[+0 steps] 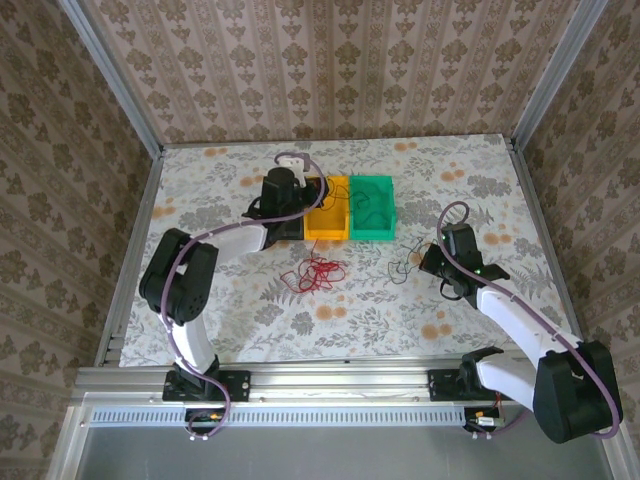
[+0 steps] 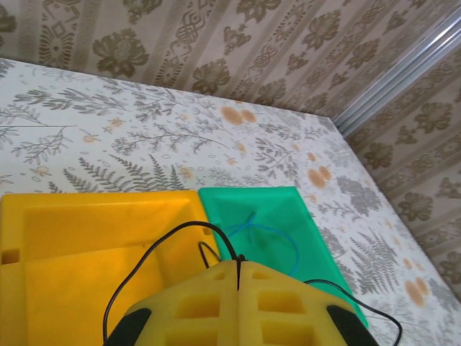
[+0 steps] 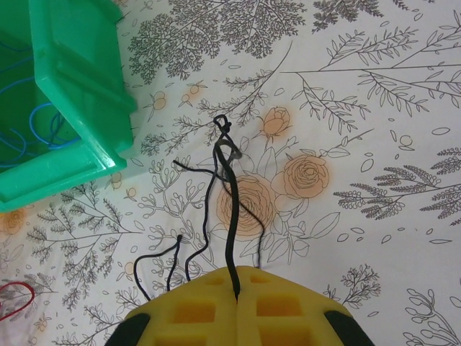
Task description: Untangle the cables
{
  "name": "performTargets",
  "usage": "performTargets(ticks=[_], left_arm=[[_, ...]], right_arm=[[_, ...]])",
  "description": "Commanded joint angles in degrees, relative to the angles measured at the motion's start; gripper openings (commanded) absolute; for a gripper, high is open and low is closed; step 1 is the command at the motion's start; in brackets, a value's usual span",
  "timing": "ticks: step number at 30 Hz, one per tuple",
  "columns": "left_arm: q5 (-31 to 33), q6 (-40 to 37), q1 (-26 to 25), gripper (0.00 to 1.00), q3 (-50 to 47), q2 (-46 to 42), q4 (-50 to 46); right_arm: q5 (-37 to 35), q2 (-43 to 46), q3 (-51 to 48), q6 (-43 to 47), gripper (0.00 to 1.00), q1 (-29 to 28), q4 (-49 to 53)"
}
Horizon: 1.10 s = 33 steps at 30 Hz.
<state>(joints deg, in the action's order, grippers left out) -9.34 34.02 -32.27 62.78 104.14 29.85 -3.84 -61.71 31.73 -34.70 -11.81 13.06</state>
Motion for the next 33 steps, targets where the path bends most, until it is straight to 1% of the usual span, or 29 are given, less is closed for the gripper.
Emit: performTargets(ticks=[1, 3, 4, 5, 6, 7, 9, 12, 15, 18, 20, 22, 25, 29, 33], left_arm=[[6.9, -3.1, -1.2, 0.0, 2.3, -0.3, -0.5], [8.7, -3.8, -1.5, 0.0, 2.4, 0.0, -2.0], [9.3, -4.0, -1.7, 0.06, 3.1, 0.2, -3.5], [9.6, -4.5, -1.9, 0.15, 3.9, 0.4, -5.3], [10.2, -5.2, -2.3, 0.3, 5.1, 0.6, -7.9], [11.0, -6.0, -2.6, 0.42, 6.1, 0.6, -10.1], [13.6, -7.1, -3.3, 0.53, 7.5, 0.3, -13.0], [17.9, -6.8, -3.6, 0.63, 8.1, -1.4, -14.9], [21.2, -5.5, -3.3, 0.66, 7.7, -4.1, -16.4], [24.0, -4.2, -3.0, 0.68, 5.9, -7.5, -17.4], [24.3, -3.6, -2.5, 0.68, 3.9, -9.6, -17.1], [24.9, -2.7, -2.0, 0.68, 1.3, -12.0, -17.1], [25.4, -1.4, -1.2, 0.68, -2.4, -15.4, -17.2], [26.7, -1.2, -0.2, 0.68, -6.2, -19.1, -17.5], [27.5, -1.3, 0.9, 0.67, -8.7, -21.4, -17.5]], right_arm=[[1.0, 1.5, 0.7, 1.1, 0.0, 0.3, 1.9], [1.6, 1.4, 0.5, 1.0, 0.0, 0.2, 1.5], [2.0, 1.1, 0.5, 1.0, 0.0, 0.3, 1.4], [2.4, 0.6, 0.6, 0.9, 0.0, 0.2, 1.1], [3.0, -0.2, 1.1, 0.9, 0.0, 0.2, 1.0], [3.6, -1.2, 1.6, 1.0, 0.0, 0.3, 0.9], [4.6, -3.1, 2.6, 1.0, 0.0, 0.3, 0.6], [5.2, -6.1, 4.8, 1.0, 0.01, 0.2, 0.8], [5.2, -9.1, 7.0, 0.9, 0.01, 0.0, 2.1], [4.9, -12.8, 9.5, 0.6, 0.05, -0.4, 4.2], [4.7, -15.4, 11.0, 0.2, 0.13, -0.8, 5.7], [4.1, -17.6, 12.7, -0.6, 0.27, -1.3, 8.0], [3.0, -22.3, 14.3, -1.3, 0.4, -2.4, 10.3], [1.9, -26.2, 16.2, -1.1, 0.49, -4.7, 12.2], [0.3, -30.4, 18.1, -1.2, 0.5, -7.2, 13.0]])
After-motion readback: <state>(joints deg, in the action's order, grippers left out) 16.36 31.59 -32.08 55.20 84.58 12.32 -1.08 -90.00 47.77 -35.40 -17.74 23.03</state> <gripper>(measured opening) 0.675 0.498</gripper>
